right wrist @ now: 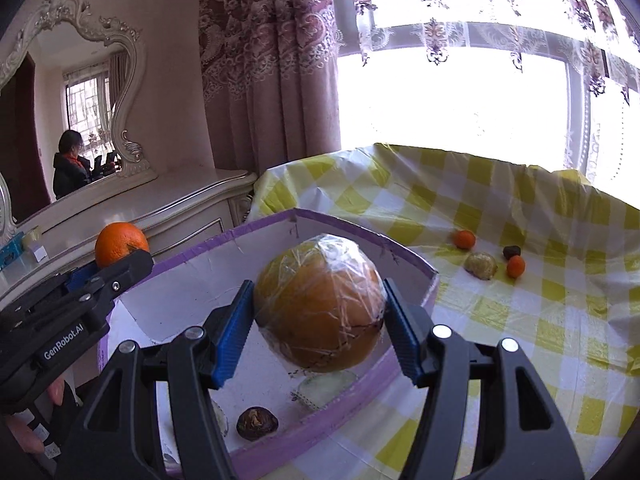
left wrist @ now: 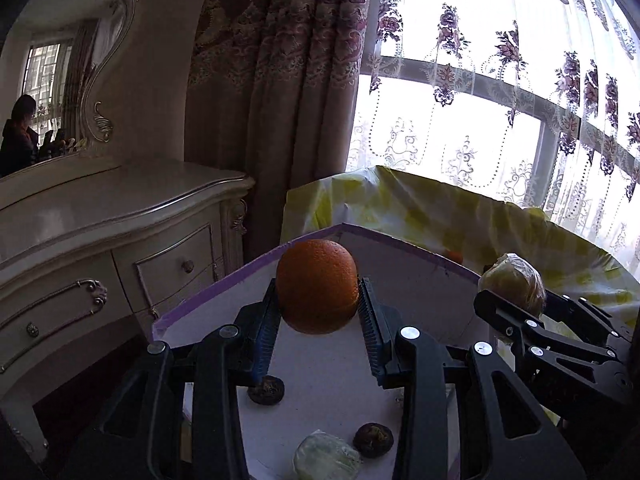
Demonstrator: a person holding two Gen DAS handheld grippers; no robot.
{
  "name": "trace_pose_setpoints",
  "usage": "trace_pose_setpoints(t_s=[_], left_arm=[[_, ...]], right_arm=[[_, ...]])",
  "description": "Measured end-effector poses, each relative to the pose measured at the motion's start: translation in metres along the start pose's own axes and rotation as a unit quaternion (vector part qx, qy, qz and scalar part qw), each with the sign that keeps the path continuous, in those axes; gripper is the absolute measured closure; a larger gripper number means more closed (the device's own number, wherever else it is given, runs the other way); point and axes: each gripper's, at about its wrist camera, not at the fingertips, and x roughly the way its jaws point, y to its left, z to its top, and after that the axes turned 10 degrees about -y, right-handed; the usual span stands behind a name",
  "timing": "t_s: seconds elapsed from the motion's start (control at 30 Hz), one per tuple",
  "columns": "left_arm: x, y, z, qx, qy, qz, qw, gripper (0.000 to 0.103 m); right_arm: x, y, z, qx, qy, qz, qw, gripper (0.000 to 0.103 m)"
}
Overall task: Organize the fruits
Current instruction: 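Carry the wrapped fruit and the orange over the white box, then open both grippers to drop the fruits into the box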
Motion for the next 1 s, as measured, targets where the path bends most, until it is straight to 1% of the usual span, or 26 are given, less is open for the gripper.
trace_pose_setpoints(t_s=[0.13,0.2,0.3,0.37,0.53,0.6,0.67,0.73,0.9,1.0], left_arm=[[0.020,0.020,-0.011,-0.004,0.042,0.020,0.9989,0.067],[0.027,0.026,-0.018,0.002,0.056,0.033,0.9979,0.067],[0.036,0.030,-0.023,0.017,0.073,0.045,0.9962,0.067],[0.040,0.031,-0.027,0.027,0.083,0.051,0.9949,0.067],[0.054,0.035,-0.038,0.050,0.120,0.061,0.9897,0.067],[0.057,0.038,-0.043,0.054,0.134,0.067,0.9872,0.067],[0.058,0.038,-0.047,0.070,0.135,0.072,0.9857,0.067],[0.058,0.035,-0.049,0.080,0.139,0.073,0.9843,0.067],[0.061,0.029,-0.051,0.102,0.153,0.069,0.9805,0.067],[0.062,0.024,-0.053,0.119,0.159,0.068,0.9776,0.066]], right_arm=[[0.030,0.030,0.004,-0.038,0.025,0.016,0.999,0.040],[0.043,0.043,0.001,-0.060,0.044,0.015,0.997,0.040],[0.059,0.058,-0.006,-0.103,0.071,0.010,0.992,0.040],[0.068,0.064,-0.012,-0.123,0.090,0.006,0.988,0.040],[0.093,0.070,-0.027,-0.148,0.151,0.002,0.977,0.040],[0.095,0.071,-0.027,-0.157,0.155,-0.001,0.975,0.040],[0.099,0.073,-0.031,-0.171,0.174,-0.007,0.970,0.040],[0.101,0.072,-0.031,-0.167,0.185,-0.006,0.969,0.040],[0.109,0.072,-0.035,-0.175,0.219,-0.007,0.960,0.040],[0.110,0.071,-0.036,-0.175,0.228,-0.009,0.958,0.040]])
